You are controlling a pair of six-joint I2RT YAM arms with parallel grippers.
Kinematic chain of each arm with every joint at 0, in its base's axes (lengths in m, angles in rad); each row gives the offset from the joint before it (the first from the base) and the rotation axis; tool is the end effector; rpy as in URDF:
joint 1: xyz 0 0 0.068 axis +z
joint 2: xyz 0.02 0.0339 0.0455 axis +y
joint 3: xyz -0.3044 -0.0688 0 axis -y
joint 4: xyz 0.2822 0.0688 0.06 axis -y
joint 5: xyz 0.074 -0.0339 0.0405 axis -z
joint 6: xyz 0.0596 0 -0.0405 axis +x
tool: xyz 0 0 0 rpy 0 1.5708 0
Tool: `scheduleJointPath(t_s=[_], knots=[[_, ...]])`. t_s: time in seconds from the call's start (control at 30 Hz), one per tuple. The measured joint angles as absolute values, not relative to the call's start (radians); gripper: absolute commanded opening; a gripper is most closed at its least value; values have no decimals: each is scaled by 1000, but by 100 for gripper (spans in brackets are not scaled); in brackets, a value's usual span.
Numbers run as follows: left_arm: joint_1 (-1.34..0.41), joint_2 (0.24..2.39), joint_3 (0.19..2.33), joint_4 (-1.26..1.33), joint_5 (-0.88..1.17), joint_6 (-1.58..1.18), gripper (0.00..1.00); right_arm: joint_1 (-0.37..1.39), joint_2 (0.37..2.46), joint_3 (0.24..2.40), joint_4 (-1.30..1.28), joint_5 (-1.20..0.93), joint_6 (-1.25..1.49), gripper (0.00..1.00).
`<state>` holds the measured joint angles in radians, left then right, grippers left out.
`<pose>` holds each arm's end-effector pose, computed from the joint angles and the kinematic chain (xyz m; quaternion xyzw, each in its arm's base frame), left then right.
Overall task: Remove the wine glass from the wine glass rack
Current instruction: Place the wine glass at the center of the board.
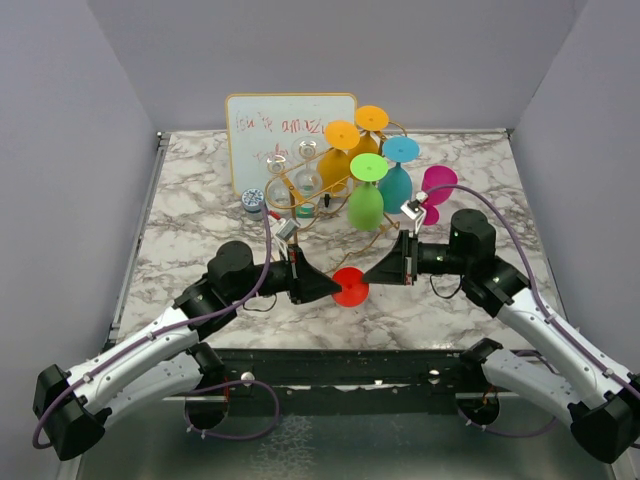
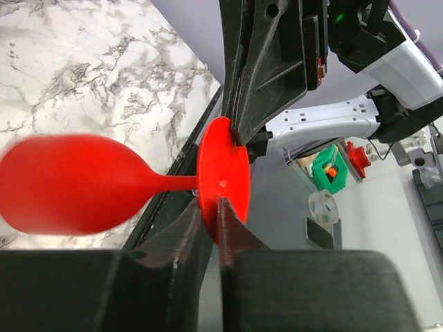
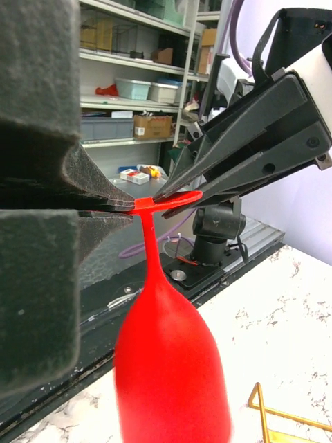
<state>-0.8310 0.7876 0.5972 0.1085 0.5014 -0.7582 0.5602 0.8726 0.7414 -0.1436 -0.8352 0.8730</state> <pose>0.1268 -0.1815 0.3244 0.1939 0.7059 -0.5962 0.3296 0.1643 0.1552 0.3383 -0.1283 0.7580 0.6062 0.2036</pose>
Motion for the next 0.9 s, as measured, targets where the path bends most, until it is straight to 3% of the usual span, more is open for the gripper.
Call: scheduleJointPath(t_s=[0.1, 0.27, 0.33, 0.43, 0.53, 0.67, 0.73, 0.83, 0.9], knots=[[-831, 788, 597, 111, 501, -759, 21, 560, 873, 741, -144, -840, 875, 1], [-833, 788, 597, 118, 501, -760, 13, 562, 873, 741, -143, -842, 882, 1], [-833, 788, 597, 122, 501, -760, 1, 562, 873, 741, -142, -843, 882, 1], [-833, 788, 597, 124, 501, -765, 0, 562, 875, 741, -141, -847, 880, 1], [-833, 787, 597, 125, 501, -766, 0, 562, 874, 741, -139, -847, 876, 14], [-833, 782, 592, 126, 502, -761, 0, 562, 874, 746, -159, -843, 872, 53], [-833, 782, 590, 124, 512, -757, 0, 562, 874, 757, -187, -825, 862, 68], [-833, 783, 590, 120, 539, -744, 0, 563, 873, 800, -267, -766, 834, 80], [-833, 788, 590, 112, 572, -728, 0, 563, 871, 839, -335, -712, 810, 83]])
